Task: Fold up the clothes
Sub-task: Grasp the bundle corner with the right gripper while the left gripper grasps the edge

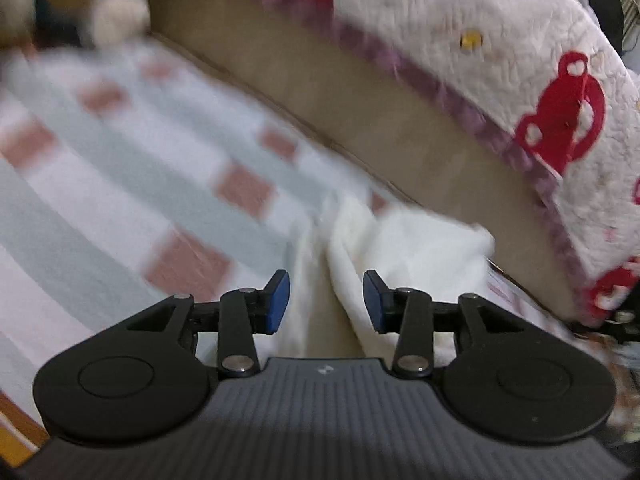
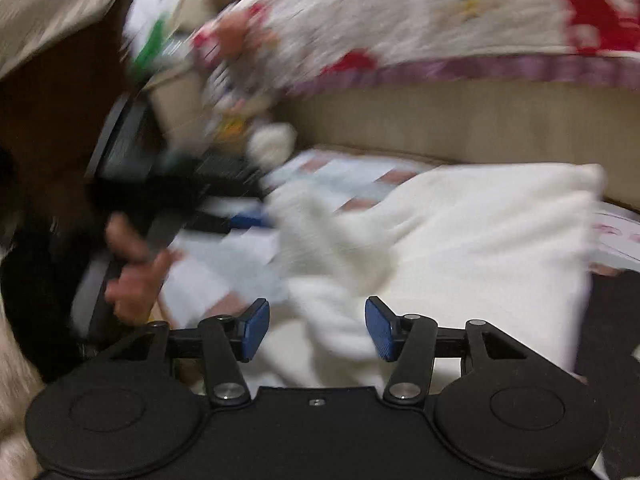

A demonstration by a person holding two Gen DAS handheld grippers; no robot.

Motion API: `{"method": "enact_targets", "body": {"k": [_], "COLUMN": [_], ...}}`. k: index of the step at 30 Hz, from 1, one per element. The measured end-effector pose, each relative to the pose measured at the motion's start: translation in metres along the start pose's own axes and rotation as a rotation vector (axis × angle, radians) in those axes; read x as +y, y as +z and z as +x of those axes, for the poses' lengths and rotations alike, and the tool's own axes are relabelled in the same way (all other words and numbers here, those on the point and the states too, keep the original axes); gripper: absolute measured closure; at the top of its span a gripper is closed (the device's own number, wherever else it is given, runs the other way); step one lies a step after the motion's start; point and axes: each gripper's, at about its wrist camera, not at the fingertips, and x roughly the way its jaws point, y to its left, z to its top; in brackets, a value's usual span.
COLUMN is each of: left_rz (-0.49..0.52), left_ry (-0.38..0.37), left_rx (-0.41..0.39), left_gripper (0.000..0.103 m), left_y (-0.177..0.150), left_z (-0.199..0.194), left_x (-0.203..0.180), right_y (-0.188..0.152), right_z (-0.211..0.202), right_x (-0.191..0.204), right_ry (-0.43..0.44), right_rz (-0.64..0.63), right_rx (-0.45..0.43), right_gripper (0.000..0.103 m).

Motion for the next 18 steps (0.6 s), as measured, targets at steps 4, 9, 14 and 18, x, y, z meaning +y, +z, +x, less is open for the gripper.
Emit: {"method": "enact_targets", "body": {"k": [4,9,14,18], "left_rz": [0.048,0.136,0.225,0.217], "left_ry": [0.011,0.069,0.130,0.195], "left_rx": [-0.072,0.084,0.262,0.250], "left_gripper": [0.048,0.029,0.081,0.082], "left_y": [0.005,-0.017,-0.041,-0.055], "left_z": [-0.010,0.022,0.057,0.037], "left_x": [-0.011,-0.025,-0.038,-0.040], "right_y": [0.002,-0.005,-0.009,-0.021], "right_z": [-0.014,-0.002,0.016,0.014], "right_x": [-0.019,-0.034,-0.045,-0.046], "right_ry": [-0.171,-0.224,-0.187,-0.141], "right_rz": [-0.096,-0.039,0.083,0.143], "right_rx": [0.048,0.114,0.125,0.154], "right_gripper": [0.043,0.043,0.043,0.041]}}
